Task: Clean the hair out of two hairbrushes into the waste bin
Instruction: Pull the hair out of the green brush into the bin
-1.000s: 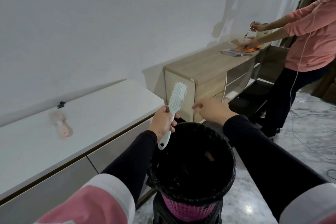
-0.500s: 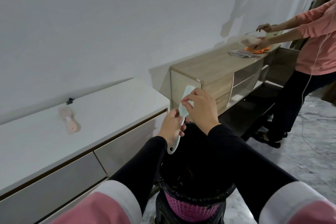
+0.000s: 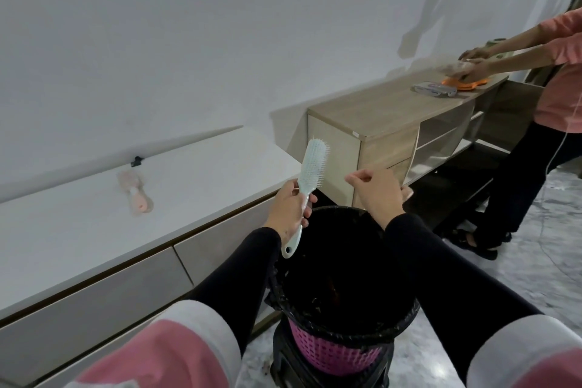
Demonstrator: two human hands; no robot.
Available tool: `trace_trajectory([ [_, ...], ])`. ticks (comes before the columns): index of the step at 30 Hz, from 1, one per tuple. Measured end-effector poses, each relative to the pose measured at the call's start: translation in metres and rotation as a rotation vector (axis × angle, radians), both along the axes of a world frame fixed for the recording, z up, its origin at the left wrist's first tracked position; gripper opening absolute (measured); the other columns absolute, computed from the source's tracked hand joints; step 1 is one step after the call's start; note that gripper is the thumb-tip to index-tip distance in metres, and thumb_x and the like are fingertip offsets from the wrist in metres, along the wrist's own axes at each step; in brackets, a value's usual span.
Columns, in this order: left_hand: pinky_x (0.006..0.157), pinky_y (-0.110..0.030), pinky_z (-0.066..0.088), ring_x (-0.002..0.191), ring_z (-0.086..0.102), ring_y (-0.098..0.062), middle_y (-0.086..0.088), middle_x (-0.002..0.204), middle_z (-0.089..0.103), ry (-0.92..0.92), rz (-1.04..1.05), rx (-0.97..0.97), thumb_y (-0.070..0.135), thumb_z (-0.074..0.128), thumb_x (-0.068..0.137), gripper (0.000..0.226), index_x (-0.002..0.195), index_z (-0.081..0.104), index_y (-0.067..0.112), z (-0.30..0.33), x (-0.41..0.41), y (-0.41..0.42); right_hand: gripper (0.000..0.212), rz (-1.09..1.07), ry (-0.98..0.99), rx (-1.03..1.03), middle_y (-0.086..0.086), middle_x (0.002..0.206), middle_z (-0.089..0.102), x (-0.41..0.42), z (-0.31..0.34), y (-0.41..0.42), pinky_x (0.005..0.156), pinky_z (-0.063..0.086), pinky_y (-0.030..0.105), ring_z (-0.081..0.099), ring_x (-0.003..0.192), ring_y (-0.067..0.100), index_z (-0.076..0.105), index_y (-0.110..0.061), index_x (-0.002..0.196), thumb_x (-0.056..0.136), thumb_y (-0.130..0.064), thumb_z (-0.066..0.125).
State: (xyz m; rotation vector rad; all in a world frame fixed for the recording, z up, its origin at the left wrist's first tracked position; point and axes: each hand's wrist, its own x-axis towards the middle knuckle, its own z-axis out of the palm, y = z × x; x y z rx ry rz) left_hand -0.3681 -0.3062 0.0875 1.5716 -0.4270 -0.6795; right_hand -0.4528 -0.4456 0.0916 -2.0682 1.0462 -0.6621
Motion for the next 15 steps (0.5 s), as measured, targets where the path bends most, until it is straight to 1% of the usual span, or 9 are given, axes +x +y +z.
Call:
trace_trajectory([
  [2, 0.046, -0.02, 0.036, 0.057, 0.042, -0.01, -0.005, 0.084, 0.055, -0.006, -0.001, -0.026, 0.002, 0.034, 0.094, 0.033, 0.123, 0.047, 0.01, 0.0, 0.001, 0.001, 0.043, -0.001, 0.301, -0.213, -0.004, 0.075, 0.065, -0.007, -0.01, -0.002, 0.101, 0.028, 0.044, 0.057, 0.082, 0.018, 0.064, -0.022, 0.068, 0.086, -0.058, 0.05],
  [3, 0.048, -0.021, 0.037, 0.058, 0.042, -0.011, -0.005, 0.085, 0.055, -0.013, -0.003, -0.032, 0.003, 0.033, 0.095, 0.033, 0.124, 0.046, 0.011, -0.001, 0.0, 0.002, 0.049, 0.036, 0.465, -0.281, 0.0, 0.082, 0.066, -0.01, -0.017, -0.002, 0.101, 0.025, 0.047, 0.058, 0.089, 0.021, 0.068, -0.02, 0.073, 0.087, -0.06, 0.043],
  [4, 0.049, -0.022, 0.039, 0.059, 0.044, -0.011, -0.005, 0.086, 0.055, -0.023, 0.002, -0.029, 0.003, 0.032, 0.095, 0.033, 0.125, 0.045, 0.011, -0.002, 0.0, 0.002, 0.047, 0.099, 0.62, -0.329, 0.005, 0.098, 0.065, -0.013, -0.024, 0.0, 0.104, 0.021, 0.05, 0.056, 0.105, 0.026, 0.071, -0.022, 0.088, 0.089, -0.057, 0.04],
  [6, 0.055, -0.024, 0.045, 0.061, 0.048, -0.013, -0.006, 0.09, 0.056, -0.036, 0.022, -0.015, 0.004, 0.032, 0.095, 0.034, 0.127, 0.044, 0.011, -0.003, 0.0, 0.003, 0.039, 0.255, 0.794, -0.342, 0.01, 0.131, 0.052, -0.016, -0.036, 0.007, 0.11, 0.015, 0.056, 0.038, 0.132, 0.031, 0.059, -0.033, 0.123, 0.09, -0.048, 0.044],
  [7, 0.06, -0.026, 0.048, 0.063, 0.051, -0.015, -0.008, 0.094, 0.056, -0.035, 0.036, -0.012, 0.003, 0.032, 0.094, 0.035, 0.127, 0.043, 0.009, -0.004, 0.001, 0.003, 0.037, 0.31, 0.774, -0.307, 0.01, 0.133, 0.052, -0.015, -0.036, 0.012, 0.11, 0.019, 0.054, 0.04, 0.132, 0.03, 0.058, -0.031, 0.124, 0.091, -0.044, 0.046],
  [10, 0.074, -0.027, 0.049, 0.071, 0.062, -0.019, -0.01, 0.099, 0.055, -0.042, 0.081, -0.025, 0.004, 0.03, 0.096, 0.032, 0.125, 0.04, 0.008, -0.003, 0.003, 0.006, 0.039, 0.362, 0.379, 0.086, 0.017, 0.103, 0.071, 0.0, -0.027, 0.038, 0.089, 0.048, 0.037, 0.066, 0.098, 0.031, 0.068, -0.013, 0.085, 0.098, -0.035, 0.038],
  [12, 0.07, -0.023, 0.047, 0.077, 0.064, -0.017, -0.009, 0.1, 0.054, -0.067, 0.124, -0.026, 0.005, 0.028, 0.096, 0.029, 0.123, 0.037, 0.01, -0.001, 0.006, 0.01, 0.043, 0.352, 0.151, 0.483, 0.015, 0.097, 0.072, 0.014, -0.019, 0.061, 0.077, 0.049, 0.033, 0.066, 0.087, 0.027, 0.062, -0.011, 0.088, 0.099, -0.038, 0.031],
  [13, 0.072, -0.025, 0.048, 0.082, 0.064, -0.016, -0.008, 0.1, 0.054, -0.075, 0.154, -0.019, 0.006, 0.028, 0.096, 0.028, 0.122, 0.035, 0.011, -0.001, 0.009, 0.013, 0.041, 0.344, 0.07, 0.692, 0.014, 0.095, 0.071, 0.02, -0.017, 0.072, 0.077, 0.049, 0.035, 0.065, 0.083, 0.026, 0.058, -0.012, 0.094, 0.099, -0.04, 0.029],
  [15, 0.088, -0.036, 0.051, 0.094, 0.06, -0.018, -0.006, 0.1, 0.056, -0.086, 0.219, 0.023, 0.008, 0.033, 0.094, 0.025, 0.119, 0.033, 0.014, -0.004, 0.019, 0.02, 0.034, 0.344, -0.044, 1.022, 0.014, 0.086, 0.064, 0.033, -0.013, 0.091, 0.076, 0.052, 0.041, 0.062, 0.076, 0.027, 0.052, -0.013, 0.095, 0.099, -0.04, 0.031],
])
